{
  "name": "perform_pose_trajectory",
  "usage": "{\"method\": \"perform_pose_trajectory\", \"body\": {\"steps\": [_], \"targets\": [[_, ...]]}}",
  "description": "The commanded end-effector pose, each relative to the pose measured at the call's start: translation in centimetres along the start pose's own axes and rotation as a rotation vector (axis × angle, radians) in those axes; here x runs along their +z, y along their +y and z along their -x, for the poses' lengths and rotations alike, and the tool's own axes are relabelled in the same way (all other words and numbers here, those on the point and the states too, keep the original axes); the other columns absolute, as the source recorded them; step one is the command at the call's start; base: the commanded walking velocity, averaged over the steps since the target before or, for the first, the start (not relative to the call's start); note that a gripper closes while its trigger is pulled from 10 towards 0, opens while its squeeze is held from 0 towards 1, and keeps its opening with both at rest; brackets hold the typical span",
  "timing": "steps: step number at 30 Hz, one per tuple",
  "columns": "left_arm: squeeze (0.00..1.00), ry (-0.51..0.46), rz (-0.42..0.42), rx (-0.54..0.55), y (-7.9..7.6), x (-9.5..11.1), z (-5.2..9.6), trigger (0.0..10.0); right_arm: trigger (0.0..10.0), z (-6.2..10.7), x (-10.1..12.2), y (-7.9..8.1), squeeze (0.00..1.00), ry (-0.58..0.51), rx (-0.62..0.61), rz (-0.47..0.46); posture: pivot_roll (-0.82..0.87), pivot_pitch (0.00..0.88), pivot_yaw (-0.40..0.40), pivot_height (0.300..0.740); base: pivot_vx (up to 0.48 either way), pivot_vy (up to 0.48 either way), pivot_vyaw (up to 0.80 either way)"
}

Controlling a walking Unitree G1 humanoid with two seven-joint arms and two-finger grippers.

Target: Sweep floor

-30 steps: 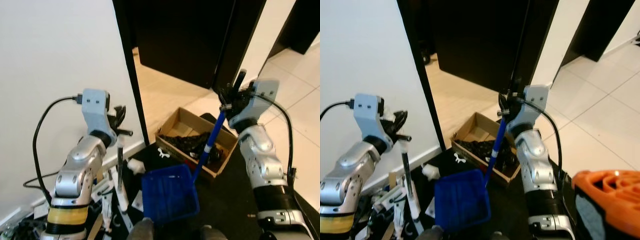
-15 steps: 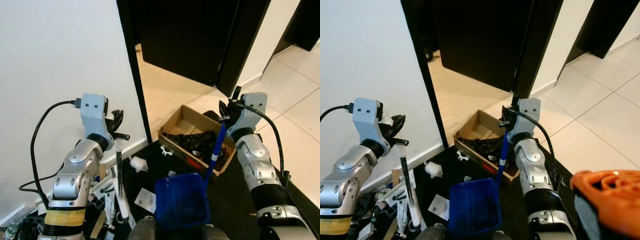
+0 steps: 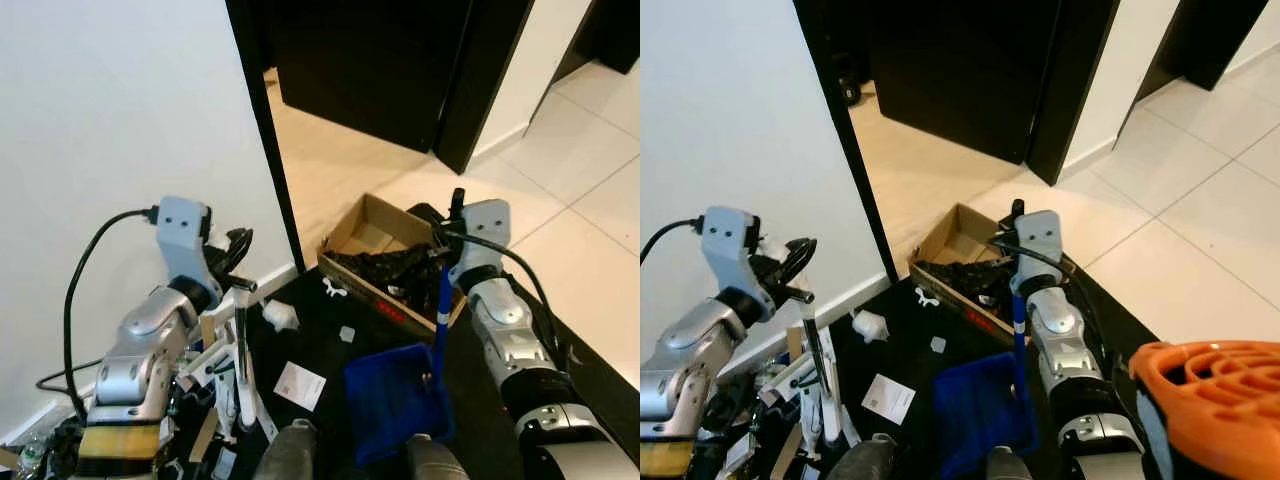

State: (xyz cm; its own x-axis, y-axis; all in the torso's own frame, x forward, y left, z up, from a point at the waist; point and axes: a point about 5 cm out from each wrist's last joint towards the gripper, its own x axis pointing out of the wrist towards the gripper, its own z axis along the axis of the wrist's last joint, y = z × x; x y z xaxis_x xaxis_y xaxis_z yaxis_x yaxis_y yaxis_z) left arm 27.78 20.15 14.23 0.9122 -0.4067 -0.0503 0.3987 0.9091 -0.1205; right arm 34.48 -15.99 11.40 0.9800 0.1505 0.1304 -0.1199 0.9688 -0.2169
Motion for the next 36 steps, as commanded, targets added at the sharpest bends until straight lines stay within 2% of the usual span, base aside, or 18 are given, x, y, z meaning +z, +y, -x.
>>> {"method": "perform_pose_trajectory", "body": {"steps": [1, 13, 20, 23, 25, 28, 29, 31, 36], "targets": [[0.00, 0.000, -0.008, -0.020, 0.0, 0.2, 0.6, 10.0, 10.0, -0.1, 0.1, -0.1, 0.00, -0.017, -0.011, 0.031, 0.23, 0.228, 0.060, 0.740, 0.000, 0.000, 0.00], [0.00, 0.008, 0.031, -0.052, -1.3, -0.6, 1.4, 10.0, 10.0, -1.3, 0.3, 1.0, 0.00, -0.022, -0.047, 0.005, 0.27, 0.231, 0.061, 0.740, 0.000, 0.000, 0.00], [0.00, 0.000, 0.042, -0.050, -1.3, -0.4, 1.6, 10.0, 10.0, -2.4, 2.0, 1.1, 0.00, -0.091, -0.056, 0.027, 0.27, 0.226, 0.060, 0.740, 0.000, 0.000, 0.00], [0.00, -0.003, 0.047, -0.053, -1.4, -0.5, 1.3, 10.0, 10.0, -2.0, 1.1, 1.4, 0.00, -0.053, -0.039, 0.053, 0.26, 0.219, 0.055, 0.740, 0.000, 0.000, 0.00], [0.00, -0.006, 0.051, -0.058, -1.6, -0.7, 1.1, 10.0, 10.0, -1.3, -0.7, 2.2, 0.00, 0.052, 0.043, 0.056, 0.25, 0.213, 0.049, 0.740, 0.000, 0.000, 0.00], [0.00, -0.012, 0.062, -0.061, -1.9, -0.8, 0.8, 10.0, 10.0, 0.0, -2.9, 2.7, 0.00, 0.180, 0.093, 0.035, 0.23, 0.211, 0.041, 0.740, 0.000, 0.000, 0.00], [0.00, -0.012, 0.062, -0.061, -1.9, -0.8, 0.8, 10.0, 10.0, 0.0, -2.9, 2.7, 0.00, 0.180, 0.093, 0.035, 0.23, 0.211, 0.041, 0.740, 0.000, 0.000, 0.00], [0.00, -0.013, 0.072, -0.061, -2.0, -1.1, 0.6, 10.0, 10.0, 1.1, -4.1, 2.3, 0.00, 0.254, 0.082, -0.019, 0.21, 0.209, 0.033, 0.740, 0.000, 0.000, 0.00], [0.00, -0.015, 0.088, -0.067, -2.3, -1.4, 0.2, 10.0, 10.0, 2.5, -4.6, 1.4, 0.00, 0.304, 0.070, -0.051, 0.17, 0.203, 0.026, 0.740, 0.000, 0.000, 0.00]]}}
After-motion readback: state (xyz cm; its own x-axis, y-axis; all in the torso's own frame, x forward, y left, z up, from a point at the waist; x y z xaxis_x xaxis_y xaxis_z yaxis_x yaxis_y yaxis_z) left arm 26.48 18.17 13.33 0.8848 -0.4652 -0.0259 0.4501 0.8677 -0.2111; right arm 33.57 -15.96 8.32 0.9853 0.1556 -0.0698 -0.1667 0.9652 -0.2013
